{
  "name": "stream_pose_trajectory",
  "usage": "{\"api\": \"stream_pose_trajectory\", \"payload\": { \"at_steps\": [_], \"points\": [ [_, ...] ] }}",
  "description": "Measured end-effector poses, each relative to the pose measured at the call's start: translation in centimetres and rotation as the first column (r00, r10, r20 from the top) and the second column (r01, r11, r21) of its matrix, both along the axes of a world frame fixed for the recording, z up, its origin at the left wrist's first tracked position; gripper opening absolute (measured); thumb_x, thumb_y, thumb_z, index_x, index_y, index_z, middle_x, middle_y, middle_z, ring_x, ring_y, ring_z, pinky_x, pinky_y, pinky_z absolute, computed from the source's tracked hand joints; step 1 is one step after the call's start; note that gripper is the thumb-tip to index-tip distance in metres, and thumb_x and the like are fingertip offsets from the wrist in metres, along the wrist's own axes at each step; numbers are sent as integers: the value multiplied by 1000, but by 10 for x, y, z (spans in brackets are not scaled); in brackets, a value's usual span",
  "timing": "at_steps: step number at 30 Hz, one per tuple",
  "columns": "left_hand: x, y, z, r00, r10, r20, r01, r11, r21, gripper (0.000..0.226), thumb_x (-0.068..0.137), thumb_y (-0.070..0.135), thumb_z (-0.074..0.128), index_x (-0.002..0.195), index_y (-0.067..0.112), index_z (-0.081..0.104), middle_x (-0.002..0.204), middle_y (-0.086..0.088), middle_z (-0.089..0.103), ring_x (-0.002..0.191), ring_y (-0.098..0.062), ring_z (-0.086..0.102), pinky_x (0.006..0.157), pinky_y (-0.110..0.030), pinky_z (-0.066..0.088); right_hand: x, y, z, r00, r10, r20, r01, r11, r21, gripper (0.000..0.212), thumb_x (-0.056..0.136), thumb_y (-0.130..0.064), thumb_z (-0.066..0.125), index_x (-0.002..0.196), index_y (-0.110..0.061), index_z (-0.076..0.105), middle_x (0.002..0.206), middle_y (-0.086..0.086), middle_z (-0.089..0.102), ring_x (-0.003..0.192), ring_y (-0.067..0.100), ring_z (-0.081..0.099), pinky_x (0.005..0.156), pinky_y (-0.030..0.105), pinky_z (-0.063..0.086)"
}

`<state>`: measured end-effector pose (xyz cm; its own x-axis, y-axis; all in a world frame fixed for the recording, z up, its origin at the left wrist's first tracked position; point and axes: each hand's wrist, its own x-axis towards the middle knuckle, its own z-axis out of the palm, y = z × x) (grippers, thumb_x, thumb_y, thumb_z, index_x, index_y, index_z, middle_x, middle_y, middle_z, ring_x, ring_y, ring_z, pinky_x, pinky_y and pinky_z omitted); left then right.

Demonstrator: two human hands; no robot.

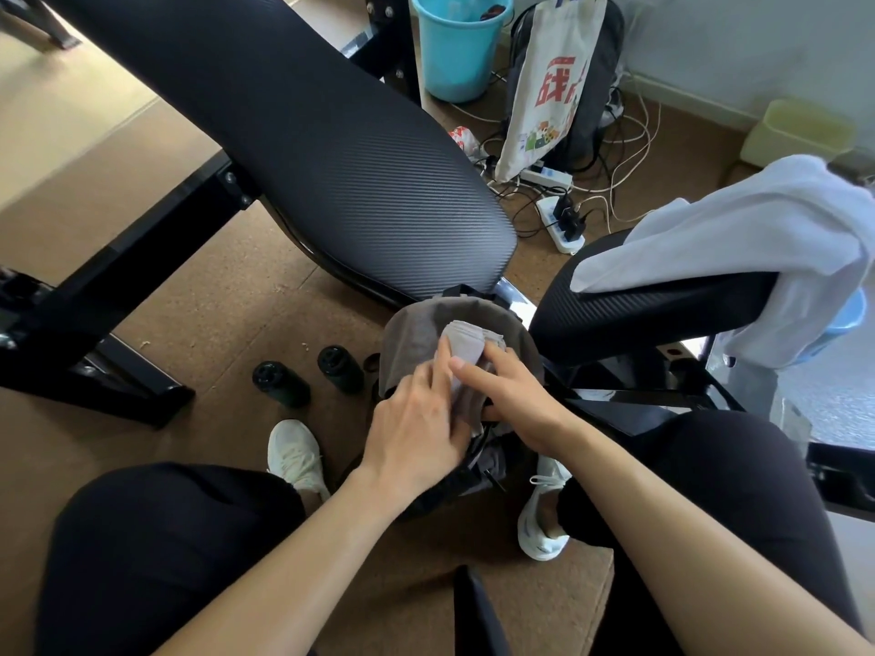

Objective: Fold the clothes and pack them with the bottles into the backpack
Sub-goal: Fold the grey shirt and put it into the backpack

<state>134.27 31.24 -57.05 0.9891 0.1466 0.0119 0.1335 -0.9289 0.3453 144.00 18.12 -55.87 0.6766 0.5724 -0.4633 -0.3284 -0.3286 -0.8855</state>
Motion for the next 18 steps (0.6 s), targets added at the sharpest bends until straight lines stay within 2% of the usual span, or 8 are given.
{"api": "stream_pose_trajectory", "payload": {
  "at_steps": [4, 7, 9, 11, 12, 13, 15, 18],
  "points": [
    [-2, -5, 2, 989, -137, 63, 140, 989, -39, 90, 87, 60, 54, 162, 24, 19, 155, -1, 46, 127, -20, 55, 88, -33, 55, 3, -3, 0, 977, -214, -13, 215, 976, 46, 30, 99, -37, 63, 126, -26, 63, 120, -5, 72, 112, 11, 68, 95, 35, 55],
    [3, 10, 3, 987, -103, 127, 137, 946, -294, 70, 90, 61, 54, 154, 36, 42, 152, 7, 52, 132, -13, 53, 104, -39, 51, 7, -6, 3, 947, -321, -13, 321, 944, 76, 26, 101, -30, 61, 124, -20, 67, 118, -1, 75, 113, 15, 69, 101, 39, 55],
    [8, 19, 3, 990, 24, 138, 62, 808, -586, 54, 94, 57, 53, 141, 31, 59, 139, 11, 63, 126, -8, 59, 102, -43, 52, 9, -6, 7, 940, -340, -35, 342, 935, 95, 25, 103, -29, 59, 123, -19, 69, 117, 1, 75, 113, 17, 70, 98, 37, 55],
    [13, 22, 7, 973, 212, 86, -55, 581, -812, 49, 92, 51, 58, 131, 22, 67, 123, 9, 71, 112, -7, 66, 92, -38, 57, 9, -6, 15, 944, -320, -80, 328, 936, 129, 24, 104, -29, 56, 122, -20, 69, 114, 2, 76, 107, 17, 72, 88, 33, 57],
    [15, 24, 9, 963, 266, 52, -93, 505, -858, 50, 89, 50, 61, 129, 21, 67, 120, 7, 71, 108, -7, 67, 90, -33, 57, 8, -5, 17, 948, -303, -103, 315, 938, 145, 24, 104, -30, 55, 122, -20, 68, 114, 2, 76, 105, 17, 72, 85, 32, 58],
    [16, 24, 12, 960, 279, 23, -117, 472, -874, 53, 85, 51, 64, 129, 22, 65, 121, 5, 69, 109, -6, 66, 90, -28, 55, 7, -5, 18, 951, -285, -123, 303, 940, 159, 24, 104, -30, 55, 123, -21, 68, 114, 2, 76, 105, 17, 72, 86, 33, 59],
    [16, 24, 12, 979, 200, -40, -123, 424, -897, 58, 84, 51, 69, 136, 28, 57, 132, 4, 62, 116, -3, 62, 93, -22, 52, 6, -4, 20, 953, -260, -157, 288, 938, 192, 27, 105, -30, 53, 127, -19, 65, 119, 5, 74, 109, 20, 71, 92, 40, 58],
    [14, 21, 10, 993, 64, -96, -111, 282, -953, 65, 90, 44, 72, 147, 41, 41, 148, 4, 52, 131, -7, 56, 104, -27, 51, 7, -4, 19, 957, -245, -154, 276, 933, 230, 31, 105, -30, 53, 134, -20, 61, 126, 6, 71, 117, 25, 68, 97, 45, 57]
  ]
}}
